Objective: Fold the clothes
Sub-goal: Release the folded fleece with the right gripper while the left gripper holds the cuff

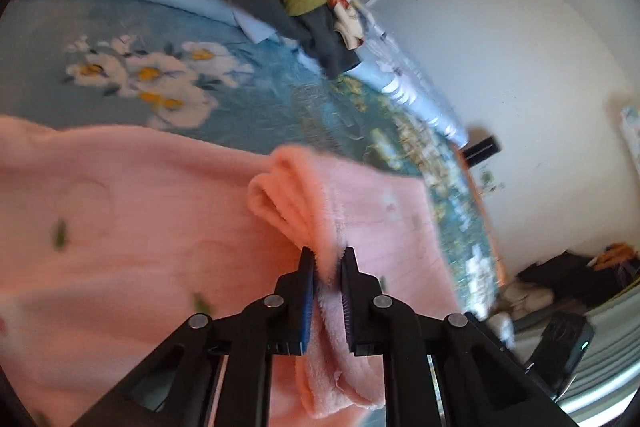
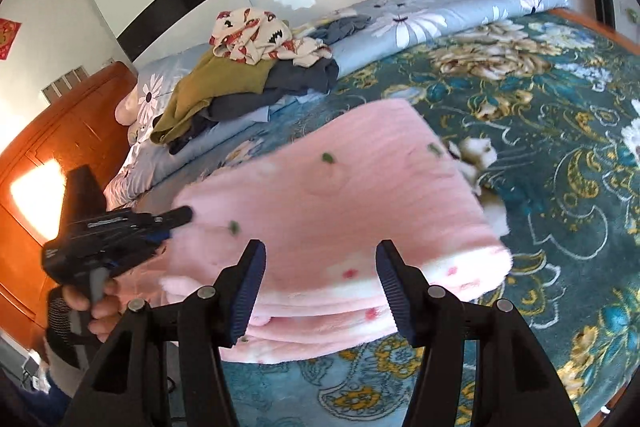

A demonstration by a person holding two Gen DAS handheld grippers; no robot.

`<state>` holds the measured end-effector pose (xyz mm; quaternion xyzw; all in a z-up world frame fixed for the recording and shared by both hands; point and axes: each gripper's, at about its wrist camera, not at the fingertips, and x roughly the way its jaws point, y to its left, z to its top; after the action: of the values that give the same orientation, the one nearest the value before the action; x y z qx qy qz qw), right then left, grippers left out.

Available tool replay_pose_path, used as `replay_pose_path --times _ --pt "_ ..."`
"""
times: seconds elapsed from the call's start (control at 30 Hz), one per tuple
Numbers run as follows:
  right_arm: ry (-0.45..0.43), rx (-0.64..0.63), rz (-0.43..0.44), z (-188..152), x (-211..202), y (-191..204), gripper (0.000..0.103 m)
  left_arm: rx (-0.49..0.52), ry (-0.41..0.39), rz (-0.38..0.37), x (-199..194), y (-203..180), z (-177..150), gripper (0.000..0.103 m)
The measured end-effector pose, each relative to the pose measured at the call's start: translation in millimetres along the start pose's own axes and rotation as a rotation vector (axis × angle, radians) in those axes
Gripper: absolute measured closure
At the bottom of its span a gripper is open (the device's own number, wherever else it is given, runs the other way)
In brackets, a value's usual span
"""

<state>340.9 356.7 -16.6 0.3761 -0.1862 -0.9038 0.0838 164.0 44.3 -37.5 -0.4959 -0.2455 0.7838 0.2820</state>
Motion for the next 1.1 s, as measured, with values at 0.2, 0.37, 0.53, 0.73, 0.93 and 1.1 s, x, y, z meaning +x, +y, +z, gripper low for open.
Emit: replay_pose_path --times 0.2,0.37,0.53,0.73,0.93,1.1 --pt "0.114 0.102 -0.074 -15 29 -33 0.044 -0.132 0.102 -0.034 37 44 -7 0.085" --pt "0.088 0.117 -0.044 -13 15 -35 0.044 -0.103 0.1 -0.02 25 36 -6 0.077" --pt "0.044 0.074 -0.083 5 9 -38 0.044 0.073 -0.002 0.072 -7 -5 -1 0.055" --pt "0.069 0.095 -0.109 7 32 -50 0.044 0.167 0.074 0.069 34 -27 2 0.048" --pt "0.056 0.081 -0.106 6 27 -47 0.044 0.142 0.052 0.043 20 -22 -8 0.048" --pt "0.027 0.066 -0.062 6 17 -42 0.044 0.018 -0.188 0.141 -70 14 -17 0.038"
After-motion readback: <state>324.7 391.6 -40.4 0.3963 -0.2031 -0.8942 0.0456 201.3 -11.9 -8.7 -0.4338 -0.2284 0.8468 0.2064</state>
